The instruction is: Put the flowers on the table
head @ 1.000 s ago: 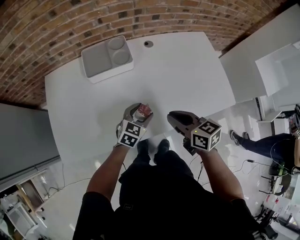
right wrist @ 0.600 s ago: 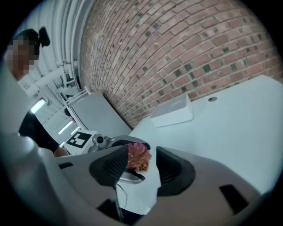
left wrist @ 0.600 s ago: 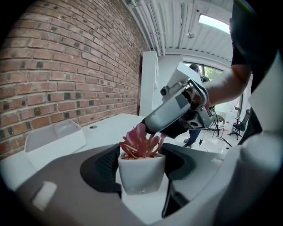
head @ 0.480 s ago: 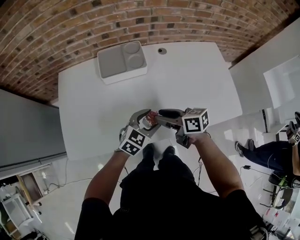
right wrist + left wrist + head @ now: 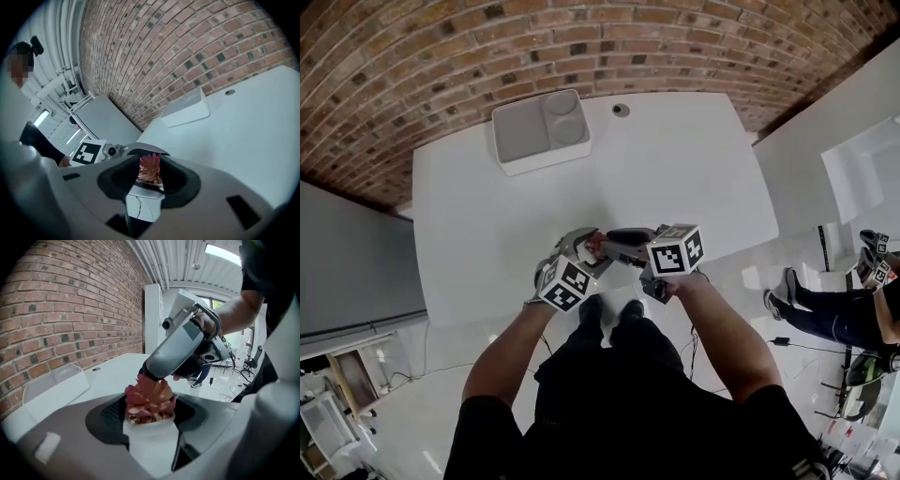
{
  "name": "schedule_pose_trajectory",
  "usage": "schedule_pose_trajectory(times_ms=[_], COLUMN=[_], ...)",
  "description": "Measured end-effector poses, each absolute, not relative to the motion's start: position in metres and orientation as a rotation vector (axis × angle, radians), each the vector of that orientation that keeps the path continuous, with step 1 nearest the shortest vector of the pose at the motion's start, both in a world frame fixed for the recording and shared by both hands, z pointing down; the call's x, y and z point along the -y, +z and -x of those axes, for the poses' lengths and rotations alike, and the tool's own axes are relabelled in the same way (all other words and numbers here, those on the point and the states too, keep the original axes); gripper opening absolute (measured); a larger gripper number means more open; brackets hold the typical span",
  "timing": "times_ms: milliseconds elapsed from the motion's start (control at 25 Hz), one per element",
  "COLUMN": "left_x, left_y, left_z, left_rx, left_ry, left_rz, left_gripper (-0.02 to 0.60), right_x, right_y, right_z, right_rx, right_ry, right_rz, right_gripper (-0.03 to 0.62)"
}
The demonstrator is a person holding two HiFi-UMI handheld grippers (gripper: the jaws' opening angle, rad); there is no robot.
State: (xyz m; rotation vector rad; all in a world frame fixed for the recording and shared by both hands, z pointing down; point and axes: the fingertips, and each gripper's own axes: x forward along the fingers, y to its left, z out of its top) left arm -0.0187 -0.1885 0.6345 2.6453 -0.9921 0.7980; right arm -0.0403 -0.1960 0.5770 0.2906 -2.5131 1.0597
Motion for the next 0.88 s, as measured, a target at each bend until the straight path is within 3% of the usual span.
schedule_pose_trajectory(times_ms=[400, 880], left_x=[0.210, 0.214], left_y=[0.690, 0.722], left_z=[0.033, 0.039], left_rx=[1.035, 0.847], left_ry=[0.944, 1.239], left_rz=[-2.517, -2.298], left_gripper=[0.270, 0.272], right_x=[0.217, 0.173], right_y=[0.612, 0.591], right_z=[0.028, -0.153], right_rx=[2.435, 2.474], right_ry=[1.078, 1.339], right_rz=[-0.433, -0.953], right_gripper=[0.137, 0.106])
